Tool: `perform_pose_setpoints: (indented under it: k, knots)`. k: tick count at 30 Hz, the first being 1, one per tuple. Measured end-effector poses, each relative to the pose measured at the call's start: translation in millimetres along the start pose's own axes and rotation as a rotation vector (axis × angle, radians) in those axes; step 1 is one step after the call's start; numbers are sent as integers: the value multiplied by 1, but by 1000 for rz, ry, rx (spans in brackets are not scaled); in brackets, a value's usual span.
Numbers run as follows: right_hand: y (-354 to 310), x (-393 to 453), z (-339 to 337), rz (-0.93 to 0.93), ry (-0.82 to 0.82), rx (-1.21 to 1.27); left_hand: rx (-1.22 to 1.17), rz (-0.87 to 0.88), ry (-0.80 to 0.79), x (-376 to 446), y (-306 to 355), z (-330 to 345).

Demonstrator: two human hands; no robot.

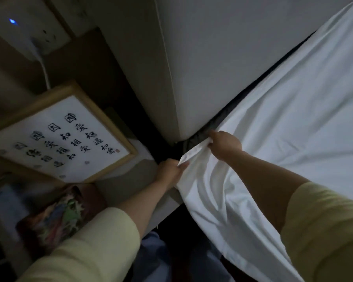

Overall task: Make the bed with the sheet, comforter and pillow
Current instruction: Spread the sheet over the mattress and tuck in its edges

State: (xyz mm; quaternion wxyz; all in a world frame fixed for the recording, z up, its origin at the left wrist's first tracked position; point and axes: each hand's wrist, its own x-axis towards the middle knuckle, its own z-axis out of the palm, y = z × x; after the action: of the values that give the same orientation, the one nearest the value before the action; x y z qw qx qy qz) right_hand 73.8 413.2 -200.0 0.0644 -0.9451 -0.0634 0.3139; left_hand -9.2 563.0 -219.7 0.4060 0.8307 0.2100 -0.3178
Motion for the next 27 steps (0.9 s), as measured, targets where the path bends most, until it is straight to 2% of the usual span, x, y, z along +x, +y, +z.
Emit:
perform_pose_setpoints:
  k: [3, 7, 10, 14, 16, 18, 21, 22, 27]
  knots:
    - [-1, -2, 5, -71, 58, 10, 129, -75, 106, 13, -3, -12]
    - [-13, 4, 16, -312, 37, 51, 271, -205, 266, 35, -16, -47]
    - [13, 3, 30, -390, 21, 59, 217, -292, 297, 49, -13, -44]
    - [51, 3, 35, -452, 159, -2, 149, -104, 474, 35, -2, -6]
    - [53, 9, 32, -491, 234, -94, 192, 113, 596, 22, 2, 13]
    - [51, 18, 27, -487, 225, -139, 217, 256, 578, 17, 3, 32]
    - [51, 30, 21, -466, 173, -168, -11, 108, 280, 27, 9, 42]
    - [51, 36, 20, -461, 152, -182, -72, 57, 247, 35, 12, 43]
    - [39, 72, 17, -399, 73, -219, -156, -107, 351, 75, 17, 31]
